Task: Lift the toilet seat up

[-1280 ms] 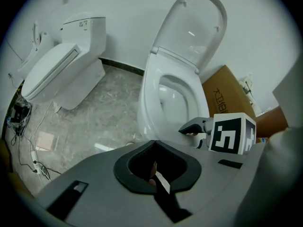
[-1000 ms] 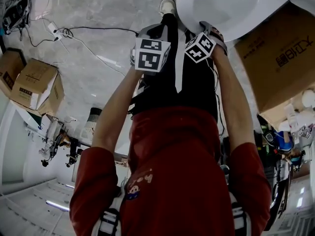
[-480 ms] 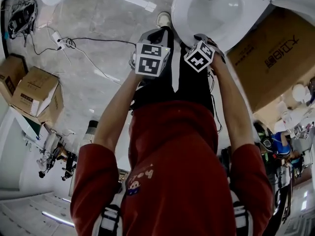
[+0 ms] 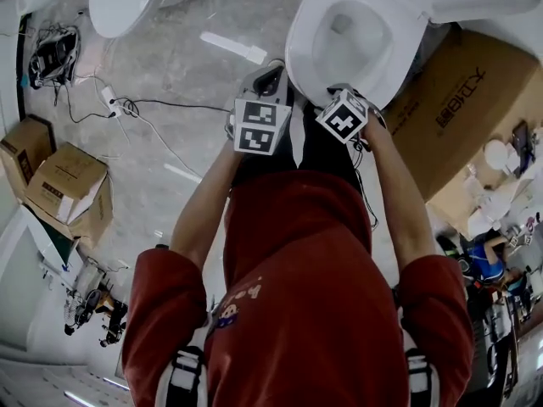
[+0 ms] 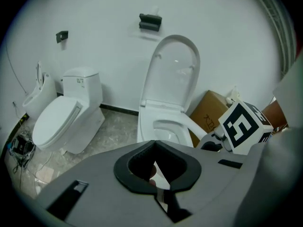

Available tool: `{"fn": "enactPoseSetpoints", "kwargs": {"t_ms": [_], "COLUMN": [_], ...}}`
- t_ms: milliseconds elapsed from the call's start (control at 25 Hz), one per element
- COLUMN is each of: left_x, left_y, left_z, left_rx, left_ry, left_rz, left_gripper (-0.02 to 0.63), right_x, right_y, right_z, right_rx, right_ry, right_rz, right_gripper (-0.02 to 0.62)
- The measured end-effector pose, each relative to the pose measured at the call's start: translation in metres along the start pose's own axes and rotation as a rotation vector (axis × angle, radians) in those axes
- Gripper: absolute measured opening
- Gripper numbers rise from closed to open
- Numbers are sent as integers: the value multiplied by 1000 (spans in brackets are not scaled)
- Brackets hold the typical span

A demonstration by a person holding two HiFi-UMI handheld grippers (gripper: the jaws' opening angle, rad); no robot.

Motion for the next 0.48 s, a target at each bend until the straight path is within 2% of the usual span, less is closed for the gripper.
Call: {"fn": "enactPoseSetpoints", "kwargs": {"t_ms": [240, 480], "left_x": [18, 45], "left_y": [-13, -28], "left_z": [-44, -70], "left_rx": [-42, -76], "left_ry": [-111, -217], "left_rz": [2, 2], "left_gripper": [11, 11], "right_x": [42, 90], "right_y": [-9, -11], "right_z": [-8, -17], "right_rx": [5, 41], "right_ry": [-30, -53], "right_rz": [42, 99], "right_gripper": [232, 210]}}
Point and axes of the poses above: the fingertips, and each gripper's own axes: x backward along the fingers, y to its left, z out of its underside, the point moved 3 cm from there along x, backward along the fingers, and after that the axes turned 11 degrees about x, right-handed, at the moved point
